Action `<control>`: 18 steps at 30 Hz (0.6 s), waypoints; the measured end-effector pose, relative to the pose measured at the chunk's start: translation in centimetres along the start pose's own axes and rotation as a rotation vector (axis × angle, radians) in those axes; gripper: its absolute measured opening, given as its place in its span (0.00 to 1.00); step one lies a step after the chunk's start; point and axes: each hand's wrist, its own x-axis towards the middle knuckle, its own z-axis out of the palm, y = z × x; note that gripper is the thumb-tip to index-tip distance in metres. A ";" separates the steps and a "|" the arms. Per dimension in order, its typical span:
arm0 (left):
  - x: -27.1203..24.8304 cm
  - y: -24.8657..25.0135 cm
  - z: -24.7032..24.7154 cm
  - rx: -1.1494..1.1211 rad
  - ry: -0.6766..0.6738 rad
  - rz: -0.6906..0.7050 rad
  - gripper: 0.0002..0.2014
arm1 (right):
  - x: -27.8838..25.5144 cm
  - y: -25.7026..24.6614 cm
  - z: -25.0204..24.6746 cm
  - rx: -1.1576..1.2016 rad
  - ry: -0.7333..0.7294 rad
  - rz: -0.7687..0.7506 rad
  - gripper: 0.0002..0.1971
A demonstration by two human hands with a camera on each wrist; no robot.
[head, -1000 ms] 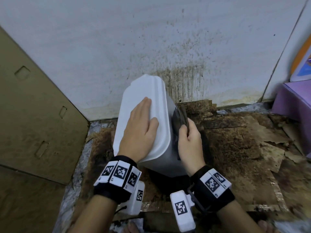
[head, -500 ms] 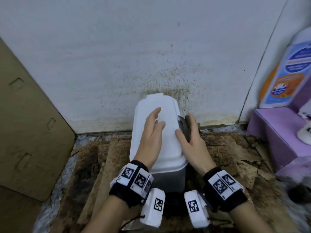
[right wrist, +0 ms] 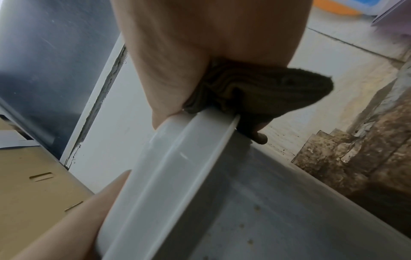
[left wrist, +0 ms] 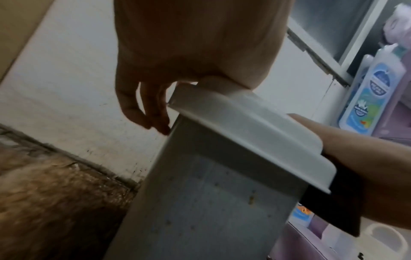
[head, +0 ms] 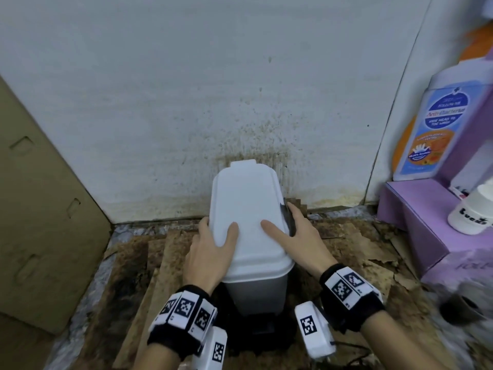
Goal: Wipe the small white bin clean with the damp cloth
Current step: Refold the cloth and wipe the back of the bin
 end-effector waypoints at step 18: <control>2.2 -1.0 -3.9 -0.144 -0.193 0.173 0.28 | -4.6 0.4 6.5 0.164 0.372 0.080 0.50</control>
